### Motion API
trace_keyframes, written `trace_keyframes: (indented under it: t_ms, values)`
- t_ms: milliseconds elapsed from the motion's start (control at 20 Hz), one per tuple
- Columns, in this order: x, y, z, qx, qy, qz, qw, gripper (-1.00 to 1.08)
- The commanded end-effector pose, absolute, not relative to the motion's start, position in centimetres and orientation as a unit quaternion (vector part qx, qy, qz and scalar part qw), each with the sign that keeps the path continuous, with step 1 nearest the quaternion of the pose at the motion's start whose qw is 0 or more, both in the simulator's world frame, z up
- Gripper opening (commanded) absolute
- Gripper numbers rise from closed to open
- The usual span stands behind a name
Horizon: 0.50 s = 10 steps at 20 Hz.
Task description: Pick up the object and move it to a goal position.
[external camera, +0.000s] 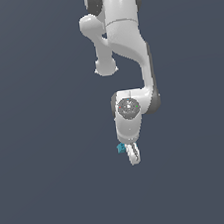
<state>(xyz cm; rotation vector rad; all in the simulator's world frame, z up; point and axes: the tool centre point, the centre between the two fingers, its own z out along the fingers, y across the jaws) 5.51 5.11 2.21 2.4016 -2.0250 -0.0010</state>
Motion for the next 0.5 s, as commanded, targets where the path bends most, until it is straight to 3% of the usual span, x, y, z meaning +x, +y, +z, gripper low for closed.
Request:
trace_keyframes:
  t_ms: [0,450]
  values:
    - [5.3,5.1,2.3,0.765,-0.645,0.0,0.0,-1.0]
    - [2.9,5.3,2.5,0.765,-0.645,0.0,0.0,-1.0]
